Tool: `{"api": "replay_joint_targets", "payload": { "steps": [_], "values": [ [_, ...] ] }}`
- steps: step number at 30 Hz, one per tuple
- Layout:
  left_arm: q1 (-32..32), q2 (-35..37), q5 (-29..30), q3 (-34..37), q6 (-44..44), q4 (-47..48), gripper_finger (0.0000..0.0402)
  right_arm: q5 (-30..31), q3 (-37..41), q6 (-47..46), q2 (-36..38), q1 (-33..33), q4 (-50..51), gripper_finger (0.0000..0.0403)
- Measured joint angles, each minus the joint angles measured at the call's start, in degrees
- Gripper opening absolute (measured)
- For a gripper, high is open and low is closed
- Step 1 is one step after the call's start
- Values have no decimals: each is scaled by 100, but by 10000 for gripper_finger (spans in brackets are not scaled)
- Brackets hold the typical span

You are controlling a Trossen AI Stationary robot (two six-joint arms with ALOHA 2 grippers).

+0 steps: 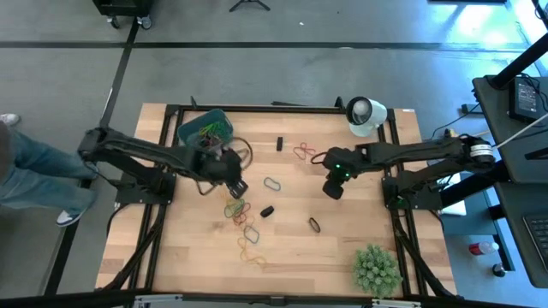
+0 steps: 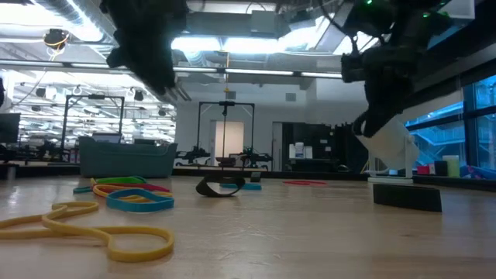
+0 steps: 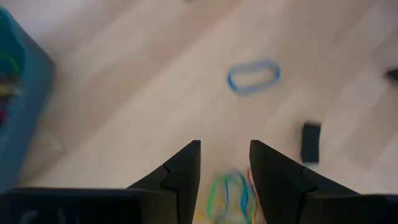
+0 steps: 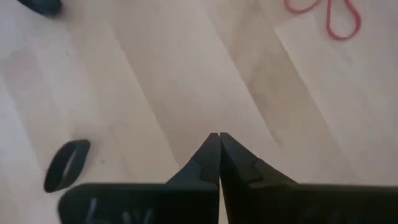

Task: Pick and place rubber bands into bin
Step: Put the green rubber band into the bin

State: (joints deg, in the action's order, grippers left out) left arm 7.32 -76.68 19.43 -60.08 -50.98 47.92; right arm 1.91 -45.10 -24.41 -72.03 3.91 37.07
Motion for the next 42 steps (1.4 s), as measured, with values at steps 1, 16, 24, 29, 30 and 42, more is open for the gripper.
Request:
{"api": "replay_joint_targets", "payload": {
  "steps": [1, 16, 24, 29, 30, 42],
  "values": [
    [80, -181, -59, -61, -160, 87, 134, 0, 60, -39, 102, -25, -2, 4],
    [99, -1899, -1409, -43, -671, 302, 123, -4, 142, -237, 346, -508, -237, 6],
    [-204, -2365, -1631, -41, 23, 261, 109, -4, 142, -398, 345, -703, -313, 7],
    [-259, -2577, -1782, -41, 368, 59, 98, -4, 142, -539, 345, -770, -313, 7],
    [-259, -2615, -1831, -41, 386, 47, 94, -4, 142, -577, 345, -776, -319, 7],
    [-244, -2267, -2129, -268, 106, 122, 4, -2, 139, -660, 345, -873, -553, 7]
  ]
}}
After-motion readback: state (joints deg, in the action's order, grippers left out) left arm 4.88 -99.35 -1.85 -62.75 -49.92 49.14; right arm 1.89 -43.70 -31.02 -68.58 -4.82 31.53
